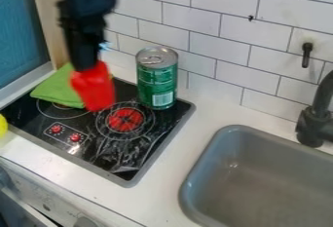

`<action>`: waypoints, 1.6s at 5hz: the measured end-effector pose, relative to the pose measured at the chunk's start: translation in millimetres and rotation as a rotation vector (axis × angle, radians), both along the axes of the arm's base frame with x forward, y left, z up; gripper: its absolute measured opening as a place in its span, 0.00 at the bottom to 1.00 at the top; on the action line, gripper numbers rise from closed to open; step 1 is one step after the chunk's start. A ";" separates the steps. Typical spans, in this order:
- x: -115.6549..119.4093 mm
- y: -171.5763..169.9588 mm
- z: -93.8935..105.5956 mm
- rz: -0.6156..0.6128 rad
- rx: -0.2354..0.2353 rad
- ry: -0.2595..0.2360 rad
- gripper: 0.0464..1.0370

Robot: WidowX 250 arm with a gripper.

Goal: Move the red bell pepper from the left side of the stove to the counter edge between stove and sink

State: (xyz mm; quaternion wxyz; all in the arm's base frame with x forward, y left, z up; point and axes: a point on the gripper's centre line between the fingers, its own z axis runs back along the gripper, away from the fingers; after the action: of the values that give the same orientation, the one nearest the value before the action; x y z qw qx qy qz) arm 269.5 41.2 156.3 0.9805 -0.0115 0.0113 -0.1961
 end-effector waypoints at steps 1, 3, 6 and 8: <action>5.9 -46.9 -23.0 -0.123 -0.076 0.082 0.06; 20.0 -76.0 -61.0 -0.221 -0.063 0.094 0.06; 21.6 -82.7 -71.2 -0.191 0.086 0.008 0.06; 21.2 -88.7 -71.8 -0.207 0.050 0.006 0.06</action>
State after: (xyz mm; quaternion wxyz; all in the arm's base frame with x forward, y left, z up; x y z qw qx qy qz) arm 290.6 -47.5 84.5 0.9549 0.0138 0.0201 -0.2959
